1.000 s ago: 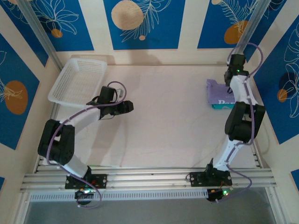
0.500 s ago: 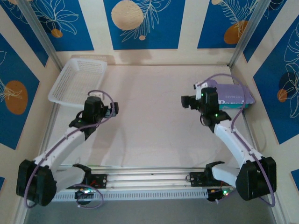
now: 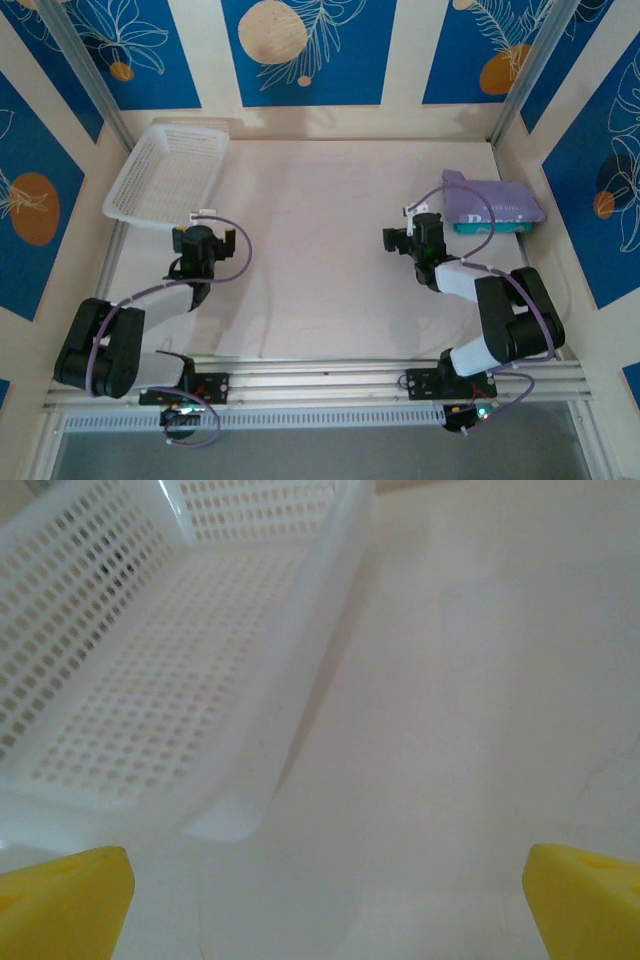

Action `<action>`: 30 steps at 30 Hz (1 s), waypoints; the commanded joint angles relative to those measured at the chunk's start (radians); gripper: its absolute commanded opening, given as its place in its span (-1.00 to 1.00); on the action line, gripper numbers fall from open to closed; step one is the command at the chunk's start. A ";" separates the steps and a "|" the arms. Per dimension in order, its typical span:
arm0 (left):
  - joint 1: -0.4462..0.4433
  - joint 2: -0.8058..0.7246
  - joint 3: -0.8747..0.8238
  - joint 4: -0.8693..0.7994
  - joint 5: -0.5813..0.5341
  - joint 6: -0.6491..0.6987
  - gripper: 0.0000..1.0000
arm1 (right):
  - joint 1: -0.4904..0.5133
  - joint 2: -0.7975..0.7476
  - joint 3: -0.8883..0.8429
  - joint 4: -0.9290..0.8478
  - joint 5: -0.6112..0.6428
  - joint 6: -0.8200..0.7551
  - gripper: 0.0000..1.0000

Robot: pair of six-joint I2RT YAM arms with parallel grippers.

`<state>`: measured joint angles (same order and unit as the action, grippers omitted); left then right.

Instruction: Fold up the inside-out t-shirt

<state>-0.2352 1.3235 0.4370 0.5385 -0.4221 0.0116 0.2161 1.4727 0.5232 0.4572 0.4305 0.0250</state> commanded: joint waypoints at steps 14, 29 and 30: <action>0.043 0.175 -0.085 0.402 0.058 0.084 0.99 | -0.198 0.049 -0.122 0.377 -0.255 0.087 0.99; 0.124 0.234 -0.078 0.425 0.177 0.021 0.99 | -0.201 0.051 -0.121 0.377 -0.262 0.087 0.98; 0.123 0.238 -0.079 0.435 0.177 0.022 0.99 | -0.199 0.051 -0.121 0.376 -0.262 0.086 0.98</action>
<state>-0.1215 1.5536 0.3519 0.9283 -0.2684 0.0509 0.0200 1.5227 0.3859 0.8005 0.1814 0.1051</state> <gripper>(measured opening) 0.996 0.991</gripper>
